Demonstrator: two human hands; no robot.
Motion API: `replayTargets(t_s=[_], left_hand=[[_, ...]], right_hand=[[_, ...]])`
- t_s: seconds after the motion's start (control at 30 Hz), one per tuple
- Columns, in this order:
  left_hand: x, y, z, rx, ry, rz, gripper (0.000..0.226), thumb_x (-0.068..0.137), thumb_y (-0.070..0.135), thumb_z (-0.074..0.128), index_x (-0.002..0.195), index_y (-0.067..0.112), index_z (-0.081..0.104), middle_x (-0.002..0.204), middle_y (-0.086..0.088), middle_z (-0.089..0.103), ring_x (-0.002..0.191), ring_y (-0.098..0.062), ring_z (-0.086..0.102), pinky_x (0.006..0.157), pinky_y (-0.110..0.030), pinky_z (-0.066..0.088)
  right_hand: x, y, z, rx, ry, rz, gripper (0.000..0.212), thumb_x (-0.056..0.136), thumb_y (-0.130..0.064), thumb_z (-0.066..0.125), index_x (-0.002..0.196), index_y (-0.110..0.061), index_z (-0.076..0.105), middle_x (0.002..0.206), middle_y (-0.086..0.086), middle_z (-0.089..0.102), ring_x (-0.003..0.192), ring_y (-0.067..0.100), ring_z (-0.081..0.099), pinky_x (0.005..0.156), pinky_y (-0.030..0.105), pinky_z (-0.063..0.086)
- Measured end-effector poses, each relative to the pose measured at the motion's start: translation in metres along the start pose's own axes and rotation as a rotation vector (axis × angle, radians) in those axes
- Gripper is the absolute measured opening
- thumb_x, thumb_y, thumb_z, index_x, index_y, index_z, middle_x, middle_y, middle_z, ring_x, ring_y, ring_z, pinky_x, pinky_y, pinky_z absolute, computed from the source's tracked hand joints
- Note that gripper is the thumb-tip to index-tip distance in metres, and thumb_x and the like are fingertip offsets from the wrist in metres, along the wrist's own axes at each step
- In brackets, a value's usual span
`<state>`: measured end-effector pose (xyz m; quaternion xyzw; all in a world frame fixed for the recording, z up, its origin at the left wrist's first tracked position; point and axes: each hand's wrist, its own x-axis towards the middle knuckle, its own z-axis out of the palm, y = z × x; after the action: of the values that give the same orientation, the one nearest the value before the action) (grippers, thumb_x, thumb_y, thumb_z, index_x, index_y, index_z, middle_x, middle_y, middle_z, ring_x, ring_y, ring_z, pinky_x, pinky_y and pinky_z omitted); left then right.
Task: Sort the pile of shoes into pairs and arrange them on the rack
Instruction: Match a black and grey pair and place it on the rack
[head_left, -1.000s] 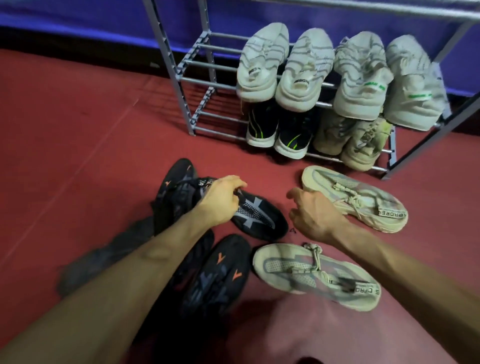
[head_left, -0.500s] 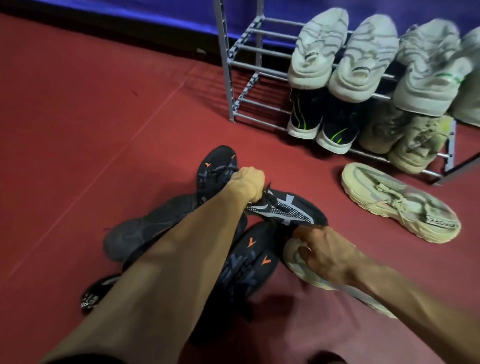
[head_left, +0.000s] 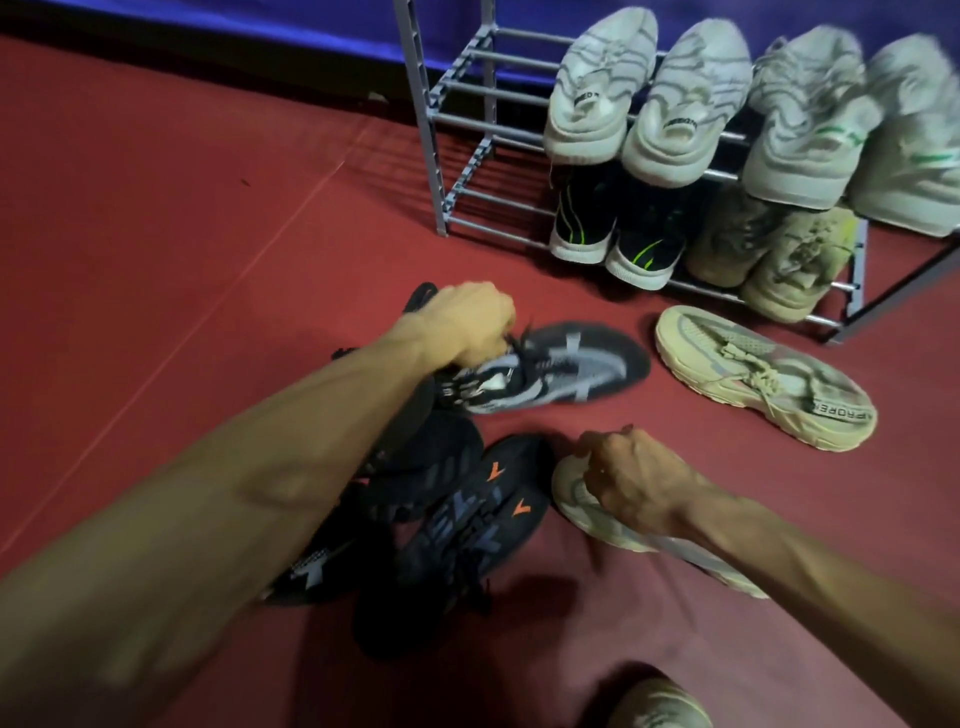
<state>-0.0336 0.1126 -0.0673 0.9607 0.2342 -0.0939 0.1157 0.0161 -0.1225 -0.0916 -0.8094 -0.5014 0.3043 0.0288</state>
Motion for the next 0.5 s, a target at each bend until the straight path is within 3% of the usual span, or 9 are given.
replayTargets(t_s=[0.07,0.17,0.3,0.4,0.5], left_hand=[[-0.017,-0.004,-0.014,-0.06,0.058,0.01,0.028,0.077,0.028,0.056,0.056,0.019,0.04,0.061,0.001,0.049,0.071,-0.035,0.055,0.064,-0.034,0.044],[-0.046,-0.009,-0.034,-0.188,0.145,-0.018,0.031,0.078,0.027,0.055,0.056,0.011,0.04,0.061,-0.011,0.054,0.068,-0.04,0.052,0.064,-0.037,0.045],[-0.081,-0.033,-0.034,-0.197,0.131,-0.062,0.027,0.078,0.026,0.053,0.058,0.013,0.041,0.056,-0.006,0.051,0.063,-0.036,0.051,0.063,-0.04,0.048],[-0.103,-0.052,-0.02,-0.189,0.14,-0.078,0.024,0.085,0.021,0.051,0.063,0.014,0.046,0.056,-0.001,0.047,0.063,-0.031,0.048,0.064,-0.035,0.044],[-0.113,-0.066,-0.001,-0.193,0.222,-0.1,0.022,0.086,0.023,0.049,0.07,0.01,0.057,0.063,-0.007,0.059,0.065,-0.032,0.055,0.061,-0.035,0.044]], right_hand=[[0.001,-0.01,-0.004,-0.001,-0.034,-0.036,0.025,0.091,-0.01,0.049,0.112,-0.007,0.061,0.102,0.018,0.068,0.094,0.038,0.063,0.069,0.033,0.042],[0.009,-0.024,-0.008,-0.119,0.004,-0.085,0.021,0.089,-0.011,0.045,0.104,-0.01,0.06,0.095,0.01,0.071,0.089,0.035,0.066,0.064,0.03,0.042],[0.025,-0.044,-0.006,-0.037,-0.066,-0.128,0.028,0.083,-0.021,0.044,0.102,-0.016,0.064,0.092,0.004,0.073,0.085,0.03,0.069,0.075,0.038,0.054],[0.031,-0.065,-0.006,0.093,-0.061,-0.118,0.026,0.087,-0.013,0.049,0.103,-0.021,0.068,0.097,-0.001,0.073,0.088,0.021,0.069,0.074,0.029,0.051],[0.035,-0.077,0.0,0.113,-0.085,-0.117,0.032,0.088,-0.011,0.051,0.114,-0.019,0.068,0.105,0.001,0.073,0.097,0.019,0.067,0.081,0.024,0.048]])
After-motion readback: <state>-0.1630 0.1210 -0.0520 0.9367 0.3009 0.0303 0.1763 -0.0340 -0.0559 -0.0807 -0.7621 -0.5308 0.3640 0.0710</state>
